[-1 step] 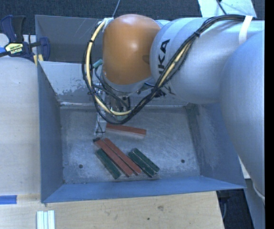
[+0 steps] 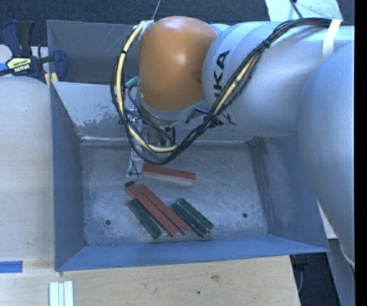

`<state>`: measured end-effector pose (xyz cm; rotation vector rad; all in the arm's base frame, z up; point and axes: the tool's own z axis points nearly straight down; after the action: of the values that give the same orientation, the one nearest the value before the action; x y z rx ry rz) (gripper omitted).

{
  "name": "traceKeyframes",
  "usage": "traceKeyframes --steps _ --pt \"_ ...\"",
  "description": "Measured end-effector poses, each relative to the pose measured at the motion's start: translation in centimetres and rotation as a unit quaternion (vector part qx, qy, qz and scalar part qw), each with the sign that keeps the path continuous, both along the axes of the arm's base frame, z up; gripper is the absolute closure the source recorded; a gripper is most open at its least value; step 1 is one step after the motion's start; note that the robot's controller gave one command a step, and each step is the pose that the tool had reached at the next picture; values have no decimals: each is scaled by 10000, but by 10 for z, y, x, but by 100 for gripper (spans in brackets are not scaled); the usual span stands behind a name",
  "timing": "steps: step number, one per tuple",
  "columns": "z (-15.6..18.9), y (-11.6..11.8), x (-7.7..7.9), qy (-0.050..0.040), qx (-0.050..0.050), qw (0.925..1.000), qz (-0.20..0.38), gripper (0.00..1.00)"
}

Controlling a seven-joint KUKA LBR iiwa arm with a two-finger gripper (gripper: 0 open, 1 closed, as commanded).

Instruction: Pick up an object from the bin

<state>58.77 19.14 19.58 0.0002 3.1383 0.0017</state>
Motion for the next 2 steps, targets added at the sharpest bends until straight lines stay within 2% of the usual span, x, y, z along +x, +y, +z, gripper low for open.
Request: traceKeyframes --steps 1,2 --pt "-53 -29 16 -11 5 9984 -569 0" --pt "-55 -73 6 16 -13 9992 -409 0"
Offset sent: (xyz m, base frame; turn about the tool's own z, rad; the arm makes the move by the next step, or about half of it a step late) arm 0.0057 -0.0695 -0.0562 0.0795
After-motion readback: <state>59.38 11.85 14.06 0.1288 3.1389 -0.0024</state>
